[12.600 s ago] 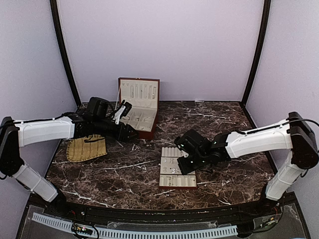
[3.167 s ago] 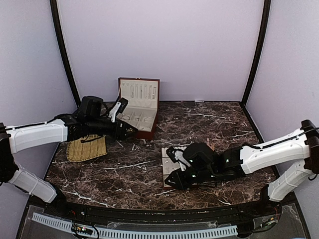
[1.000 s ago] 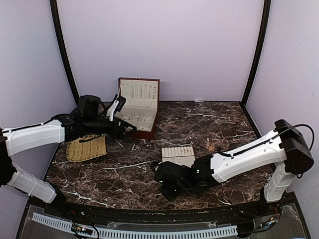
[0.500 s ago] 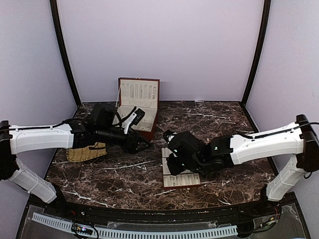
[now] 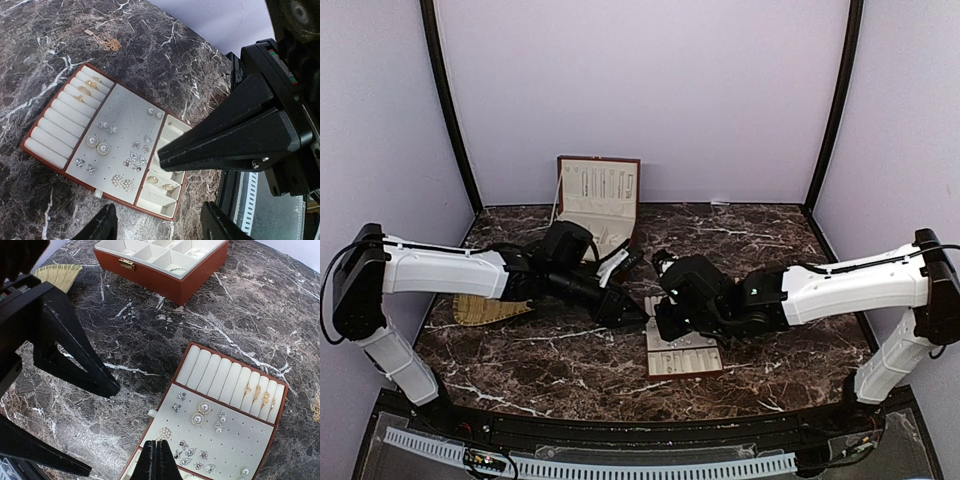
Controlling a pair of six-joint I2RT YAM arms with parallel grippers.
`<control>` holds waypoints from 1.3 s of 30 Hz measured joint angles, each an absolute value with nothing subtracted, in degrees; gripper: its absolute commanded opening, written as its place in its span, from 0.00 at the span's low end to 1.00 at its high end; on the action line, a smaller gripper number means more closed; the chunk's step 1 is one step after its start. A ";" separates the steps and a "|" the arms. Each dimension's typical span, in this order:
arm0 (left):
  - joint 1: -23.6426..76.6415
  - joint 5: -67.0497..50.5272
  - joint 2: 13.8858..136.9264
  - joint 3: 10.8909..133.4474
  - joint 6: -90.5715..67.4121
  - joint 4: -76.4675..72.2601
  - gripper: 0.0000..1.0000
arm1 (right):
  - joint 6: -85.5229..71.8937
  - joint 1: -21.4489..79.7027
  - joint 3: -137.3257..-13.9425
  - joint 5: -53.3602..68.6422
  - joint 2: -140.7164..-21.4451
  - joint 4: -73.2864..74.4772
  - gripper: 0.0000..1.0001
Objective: Organize the mixed jewelry
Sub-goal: Pass from the right arm to the left
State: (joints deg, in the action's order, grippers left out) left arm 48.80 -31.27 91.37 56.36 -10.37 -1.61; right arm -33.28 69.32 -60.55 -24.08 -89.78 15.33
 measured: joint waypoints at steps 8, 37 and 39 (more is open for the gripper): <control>49.47 -33.69 94.15 56.99 -11.75 -2.48 0.59 | -33.28 69.32 -61.49 -24.05 -89.95 14.63 0.00; 49.84 -35.35 95.90 57.04 -15.66 -6.33 0.00 | -30.44 69.32 -61.58 -21.43 -90.32 12.21 0.00; 49.82 -35.33 95.90 57.04 -15.62 -6.35 0.00 | -30.44 69.32 -61.54 -21.45 -90.32 12.14 0.02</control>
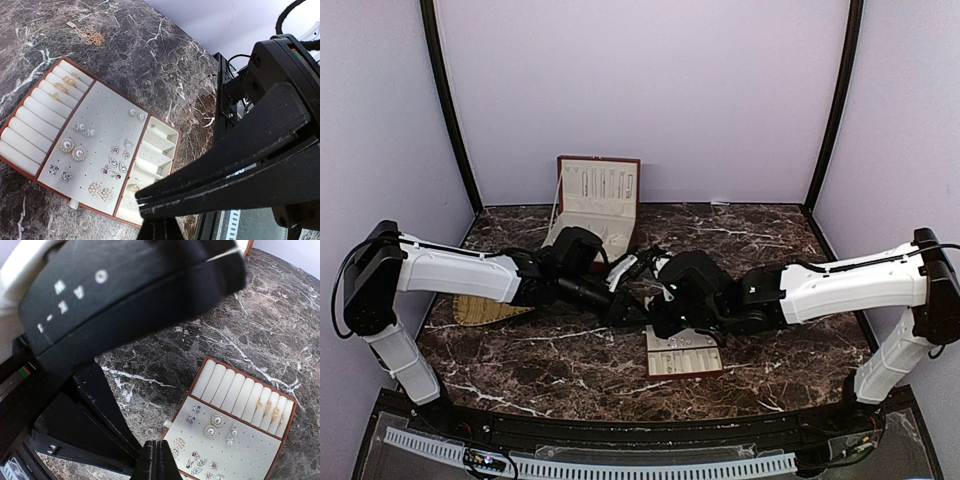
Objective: Organize the mixed jewelry
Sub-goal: Pass from the right arm to the left
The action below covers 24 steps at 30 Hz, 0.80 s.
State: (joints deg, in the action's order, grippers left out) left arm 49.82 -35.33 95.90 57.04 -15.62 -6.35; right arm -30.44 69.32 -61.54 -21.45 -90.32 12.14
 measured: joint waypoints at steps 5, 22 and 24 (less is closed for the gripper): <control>49.84 -35.35 95.90 56.95 -15.64 -6.57 0.00 | -30.52 69.32 -60.29 -21.52 -88.92 11.55 0.24; 49.78 -39.57 89.10 51.27 -15.40 -16.62 0.00 | -36.77 62.28 -42.41 -2.85 -72.29 -6.61 0.37; 49.78 -41.28 87.85 50.33 -15.42 -18.90 0.00 | -37.78 62.08 -41.21 0.84 -72.10 -9.56 0.35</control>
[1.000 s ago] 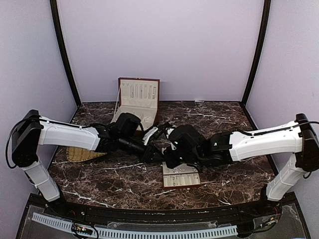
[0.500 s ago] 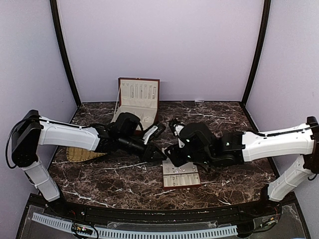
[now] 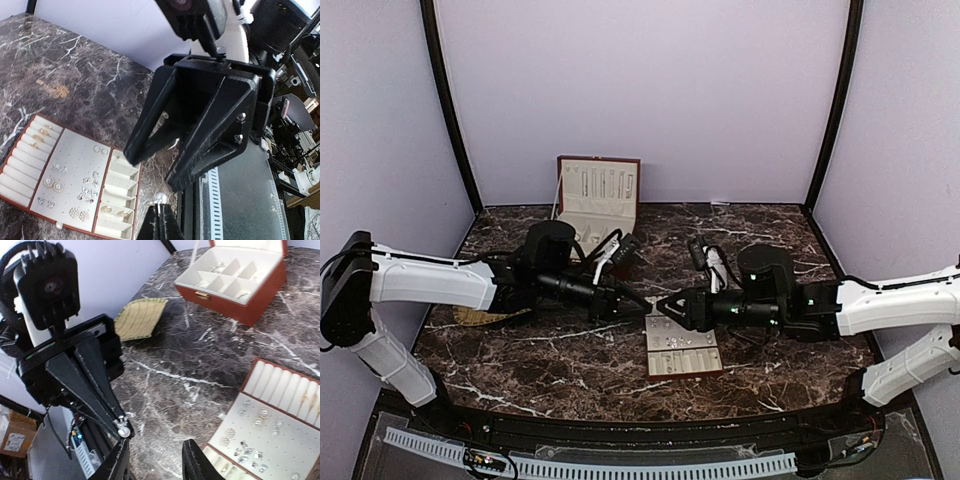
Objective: Organize the mixed jewelry
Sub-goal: Pass from the right arm to the left, then pass from the left arm to the right
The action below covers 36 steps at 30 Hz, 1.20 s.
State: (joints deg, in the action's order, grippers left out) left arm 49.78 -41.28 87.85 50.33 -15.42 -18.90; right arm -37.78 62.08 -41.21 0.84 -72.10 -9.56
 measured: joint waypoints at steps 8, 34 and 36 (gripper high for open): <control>49.78 -45.21 87.18 49.28 -15.42 -23.46 0.00 | -41.15 62.06 -40.91 9.17 -72.12 -18.96 0.22; 49.78 -46.04 85.34 48.21 -15.22 -24.86 0.00 | -44.73 61.10 -38.52 12.27 -72.23 -24.25 0.15; 49.78 -46.06 85.34 48.21 -15.22 -24.91 0.00 | -44.73 61.10 -38.52 12.29 -72.42 -24.38 0.15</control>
State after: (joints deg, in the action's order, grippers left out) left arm 49.78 -46.06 85.34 48.21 -15.22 -24.91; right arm -44.73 61.10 -38.52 12.29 -72.42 -24.38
